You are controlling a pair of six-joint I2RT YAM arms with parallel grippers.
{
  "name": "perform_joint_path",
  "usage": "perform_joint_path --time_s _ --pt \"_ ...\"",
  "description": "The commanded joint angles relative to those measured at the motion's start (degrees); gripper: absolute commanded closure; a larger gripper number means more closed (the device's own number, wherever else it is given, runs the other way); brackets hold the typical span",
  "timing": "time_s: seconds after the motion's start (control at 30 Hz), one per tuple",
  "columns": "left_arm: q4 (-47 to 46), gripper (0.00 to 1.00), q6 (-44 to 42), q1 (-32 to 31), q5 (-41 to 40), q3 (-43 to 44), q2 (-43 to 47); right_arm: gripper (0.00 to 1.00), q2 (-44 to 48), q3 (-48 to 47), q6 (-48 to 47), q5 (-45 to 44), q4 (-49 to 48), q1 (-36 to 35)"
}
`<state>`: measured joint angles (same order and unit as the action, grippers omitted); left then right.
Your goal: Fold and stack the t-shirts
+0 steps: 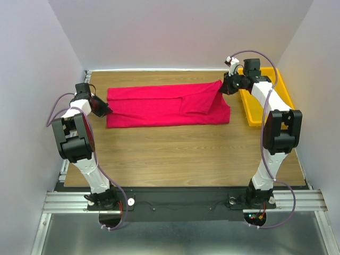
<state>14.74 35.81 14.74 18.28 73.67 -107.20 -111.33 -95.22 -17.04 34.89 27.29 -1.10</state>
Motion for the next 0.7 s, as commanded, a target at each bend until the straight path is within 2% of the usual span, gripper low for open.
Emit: perform_joint_path --time_s 0.0,0.67 --pt "-1.3 1.0 -0.57 0.29 0.79 3.15 0.06 0.99 -0.73 -3.04 0.69 -0.35 -3.03 0.31" --pt "-1.12 1.0 -0.48 0.2 0.44 5.7 -3.02 0.99 -4.95 -6.64 2.18 -1.5 -3.21 0.4"
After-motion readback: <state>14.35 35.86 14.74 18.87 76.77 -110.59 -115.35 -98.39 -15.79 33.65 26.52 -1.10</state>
